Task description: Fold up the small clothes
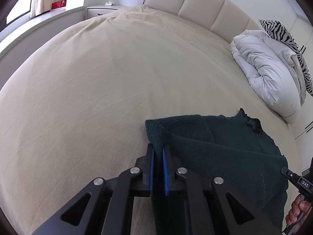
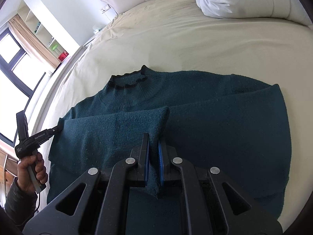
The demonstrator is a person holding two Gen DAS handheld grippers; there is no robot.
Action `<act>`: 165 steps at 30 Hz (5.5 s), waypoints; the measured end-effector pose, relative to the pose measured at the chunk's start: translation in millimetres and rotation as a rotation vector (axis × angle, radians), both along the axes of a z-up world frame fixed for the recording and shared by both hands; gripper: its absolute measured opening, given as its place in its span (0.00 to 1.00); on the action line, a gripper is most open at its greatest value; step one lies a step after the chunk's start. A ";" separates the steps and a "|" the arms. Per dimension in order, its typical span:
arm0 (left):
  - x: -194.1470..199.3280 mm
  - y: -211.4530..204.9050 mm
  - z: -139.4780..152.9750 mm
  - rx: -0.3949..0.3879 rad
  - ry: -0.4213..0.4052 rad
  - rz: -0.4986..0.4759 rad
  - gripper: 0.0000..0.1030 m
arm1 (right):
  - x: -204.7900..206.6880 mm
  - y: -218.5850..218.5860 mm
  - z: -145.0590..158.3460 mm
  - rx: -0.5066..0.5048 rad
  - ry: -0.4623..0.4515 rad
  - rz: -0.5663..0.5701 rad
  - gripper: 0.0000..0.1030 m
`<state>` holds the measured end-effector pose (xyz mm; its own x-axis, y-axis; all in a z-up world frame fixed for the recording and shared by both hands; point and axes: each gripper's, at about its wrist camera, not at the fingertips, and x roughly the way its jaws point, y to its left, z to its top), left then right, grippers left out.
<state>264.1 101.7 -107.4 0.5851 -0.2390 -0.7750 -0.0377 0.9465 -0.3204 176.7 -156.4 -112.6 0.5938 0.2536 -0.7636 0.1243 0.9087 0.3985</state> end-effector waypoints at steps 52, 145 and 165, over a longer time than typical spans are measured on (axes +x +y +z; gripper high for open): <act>-82.6 15.9 -11.4 -0.009 -0.021 -0.059 0.17 | -19.4 -6.6 -43.2 0.136 0.077 -0.062 0.06; -322.7 56.1 56.9 -0.629 0.056 -0.226 0.07 | -369.9 -78.0 37.2 0.404 -0.112 -0.067 0.06; -148.5 61.4 69.7 -0.781 -0.017 -0.036 0.07 | -201.0 -127.0 78.0 0.384 -0.275 -0.247 0.06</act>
